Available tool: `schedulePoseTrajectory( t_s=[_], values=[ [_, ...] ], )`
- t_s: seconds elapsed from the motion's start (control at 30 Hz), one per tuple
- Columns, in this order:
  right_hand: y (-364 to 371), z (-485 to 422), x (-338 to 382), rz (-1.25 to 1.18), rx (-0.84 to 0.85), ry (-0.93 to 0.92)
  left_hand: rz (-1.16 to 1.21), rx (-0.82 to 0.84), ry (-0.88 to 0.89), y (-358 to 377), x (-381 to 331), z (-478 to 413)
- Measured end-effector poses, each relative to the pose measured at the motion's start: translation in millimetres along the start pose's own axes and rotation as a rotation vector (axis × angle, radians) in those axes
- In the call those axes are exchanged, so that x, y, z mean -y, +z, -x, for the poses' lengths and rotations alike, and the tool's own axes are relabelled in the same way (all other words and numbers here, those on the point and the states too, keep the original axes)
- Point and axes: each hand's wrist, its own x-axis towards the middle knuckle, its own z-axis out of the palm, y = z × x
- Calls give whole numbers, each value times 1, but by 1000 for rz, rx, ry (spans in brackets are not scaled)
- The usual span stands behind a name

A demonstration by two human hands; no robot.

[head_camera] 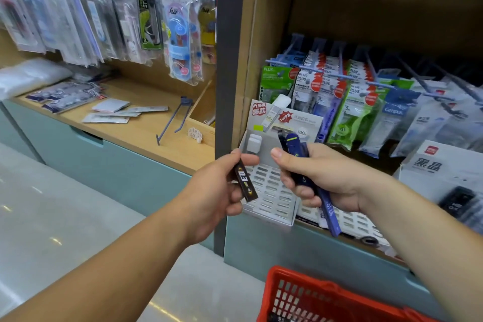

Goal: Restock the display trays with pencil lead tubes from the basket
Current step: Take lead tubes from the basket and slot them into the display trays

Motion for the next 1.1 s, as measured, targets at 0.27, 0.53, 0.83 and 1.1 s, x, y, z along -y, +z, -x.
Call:
schedulePoseTrajectory(
  t_s=[0.27,0.53,0.83,1.1],
  values=[
    [-18,25,-19,120,94,121,-239,-68,164,33,5,10],
    [-37,40,-36,142,115,139,-365,22,196,69,15,8],
    [-78,49,-53,120,-132,111,-311,-79,288,93,22,-22],
    [-100,36,-76,-64,-377,105,-701,-185,563,99,24,-60]
  ],
)
